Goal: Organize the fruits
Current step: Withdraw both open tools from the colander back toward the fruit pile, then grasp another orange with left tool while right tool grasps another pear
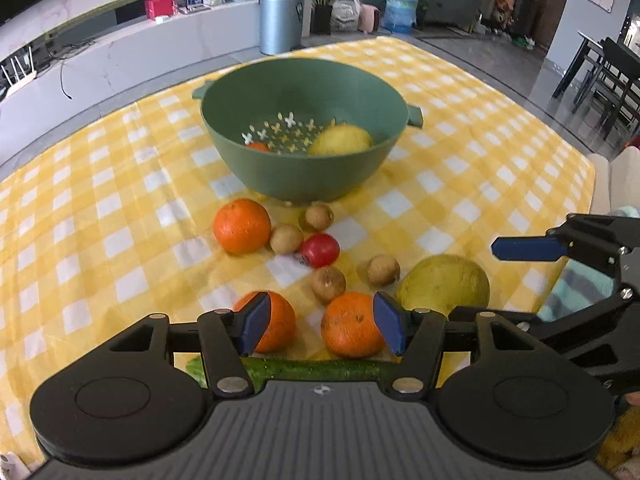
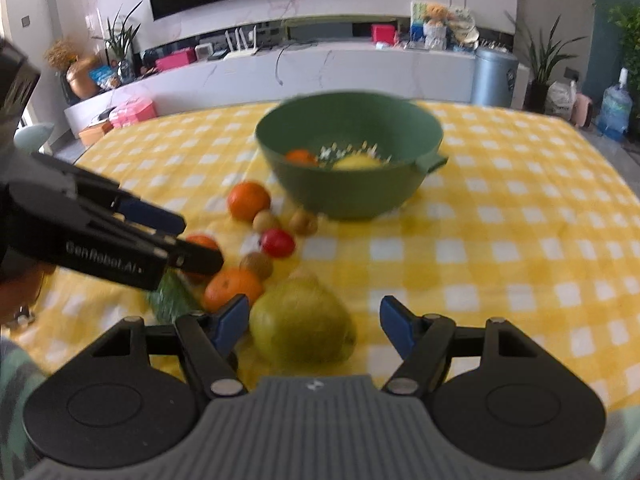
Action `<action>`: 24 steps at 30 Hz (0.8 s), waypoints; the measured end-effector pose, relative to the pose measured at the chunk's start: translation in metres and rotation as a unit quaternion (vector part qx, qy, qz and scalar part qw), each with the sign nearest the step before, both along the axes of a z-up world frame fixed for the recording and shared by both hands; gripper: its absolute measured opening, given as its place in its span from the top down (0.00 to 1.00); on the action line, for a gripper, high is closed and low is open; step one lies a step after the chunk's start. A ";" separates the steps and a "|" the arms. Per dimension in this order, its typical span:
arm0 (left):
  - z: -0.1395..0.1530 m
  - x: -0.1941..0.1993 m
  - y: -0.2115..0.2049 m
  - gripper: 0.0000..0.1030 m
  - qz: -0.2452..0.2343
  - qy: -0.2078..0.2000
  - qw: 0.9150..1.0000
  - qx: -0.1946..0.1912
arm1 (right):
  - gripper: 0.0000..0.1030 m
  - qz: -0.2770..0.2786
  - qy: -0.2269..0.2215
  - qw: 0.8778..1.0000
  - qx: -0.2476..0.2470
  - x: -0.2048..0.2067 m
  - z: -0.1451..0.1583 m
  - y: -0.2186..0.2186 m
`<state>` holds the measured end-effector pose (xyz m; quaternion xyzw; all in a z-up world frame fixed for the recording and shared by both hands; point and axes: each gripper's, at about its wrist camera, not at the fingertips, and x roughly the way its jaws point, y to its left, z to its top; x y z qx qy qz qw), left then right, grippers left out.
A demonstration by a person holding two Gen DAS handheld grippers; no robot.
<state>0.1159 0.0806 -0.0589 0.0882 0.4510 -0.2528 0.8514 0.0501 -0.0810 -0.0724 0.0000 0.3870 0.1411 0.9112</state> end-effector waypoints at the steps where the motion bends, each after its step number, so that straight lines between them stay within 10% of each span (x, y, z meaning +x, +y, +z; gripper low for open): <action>1: -0.002 0.001 0.000 0.32 0.001 0.004 1.000 0.001 | 0.33 0.001 0.004 1.000 0.001 0.000 -0.004 0.000; 24: -0.029 0.032 0.035 0.45 0.111 0.047 0.992 0.020 | 0.33 -0.006 0.027 0.999 0.037 0.013 -0.024 0.001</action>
